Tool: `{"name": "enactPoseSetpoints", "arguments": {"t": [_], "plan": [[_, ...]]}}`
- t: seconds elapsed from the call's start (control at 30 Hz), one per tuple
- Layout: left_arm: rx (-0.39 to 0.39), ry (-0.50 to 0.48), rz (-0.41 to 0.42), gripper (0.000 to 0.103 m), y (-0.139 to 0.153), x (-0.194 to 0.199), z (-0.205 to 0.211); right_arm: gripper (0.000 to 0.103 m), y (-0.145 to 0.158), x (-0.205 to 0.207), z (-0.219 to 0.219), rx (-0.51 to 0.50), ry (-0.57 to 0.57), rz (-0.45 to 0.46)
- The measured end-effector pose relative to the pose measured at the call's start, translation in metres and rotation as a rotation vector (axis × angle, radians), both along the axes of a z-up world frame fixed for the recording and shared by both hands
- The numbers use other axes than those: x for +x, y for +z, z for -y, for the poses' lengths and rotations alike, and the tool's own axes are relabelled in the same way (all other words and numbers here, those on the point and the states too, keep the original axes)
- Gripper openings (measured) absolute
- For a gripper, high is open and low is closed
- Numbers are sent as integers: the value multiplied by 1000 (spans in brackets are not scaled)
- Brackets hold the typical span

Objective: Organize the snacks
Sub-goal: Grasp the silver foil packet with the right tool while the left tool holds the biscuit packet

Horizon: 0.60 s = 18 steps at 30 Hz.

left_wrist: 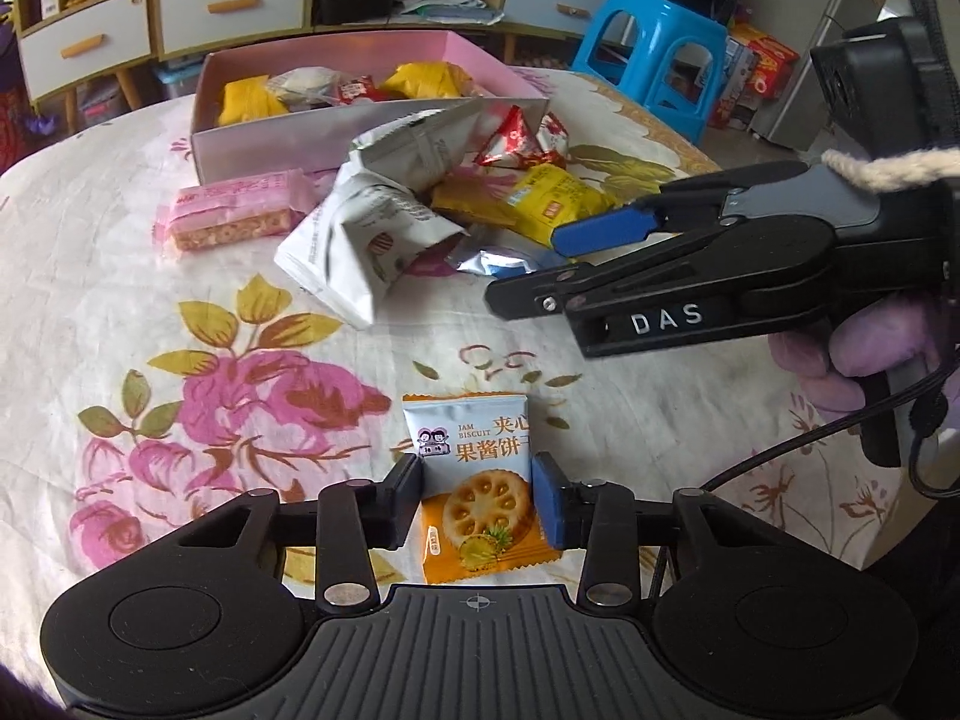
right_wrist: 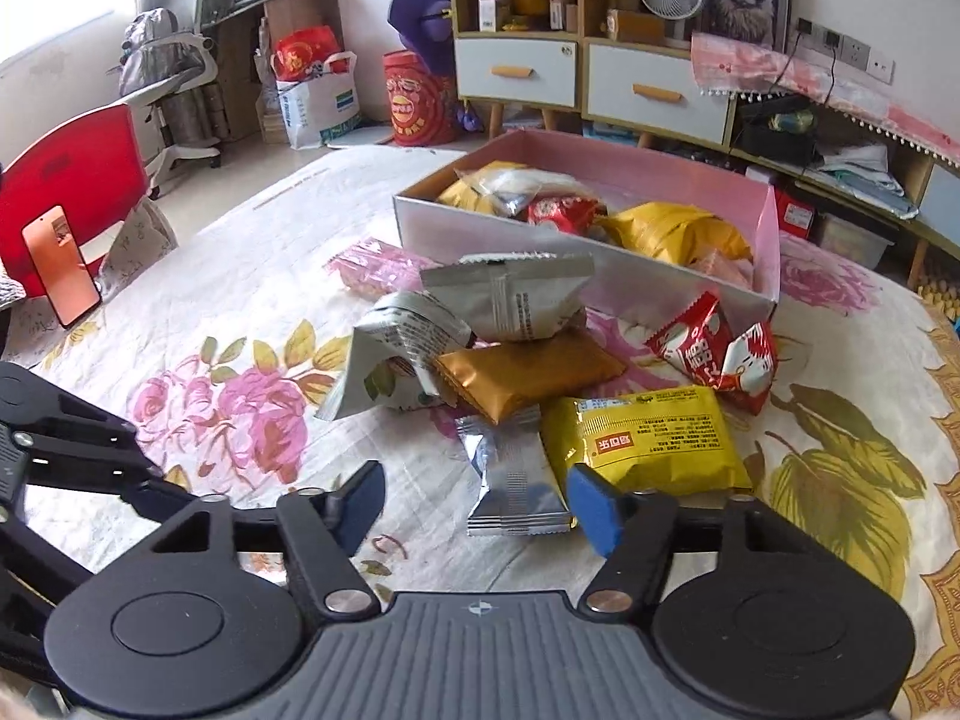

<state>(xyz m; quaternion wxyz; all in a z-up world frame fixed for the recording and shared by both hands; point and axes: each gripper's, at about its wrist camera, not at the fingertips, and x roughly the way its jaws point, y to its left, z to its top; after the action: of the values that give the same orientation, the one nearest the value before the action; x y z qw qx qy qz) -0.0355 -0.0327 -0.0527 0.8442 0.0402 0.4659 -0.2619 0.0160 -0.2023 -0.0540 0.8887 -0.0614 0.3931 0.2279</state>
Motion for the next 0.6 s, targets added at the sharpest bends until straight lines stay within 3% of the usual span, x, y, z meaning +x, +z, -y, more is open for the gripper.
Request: {"name": "enactPoseSetpoints", "arguments": {"t": [0.23, 0.53, 0.6], "plan": [[64, 73, 36, 37, 0, 13, -16, 28, -5, 7, 3, 4, -30, -34], [113, 176, 85, 41, -2, 30, -34, 29, -4, -10, -7, -10, 19, -41], [115, 189, 87, 42, -5, 31, -36, 33, -5, -12, -9, -14, 14, -34]]}}
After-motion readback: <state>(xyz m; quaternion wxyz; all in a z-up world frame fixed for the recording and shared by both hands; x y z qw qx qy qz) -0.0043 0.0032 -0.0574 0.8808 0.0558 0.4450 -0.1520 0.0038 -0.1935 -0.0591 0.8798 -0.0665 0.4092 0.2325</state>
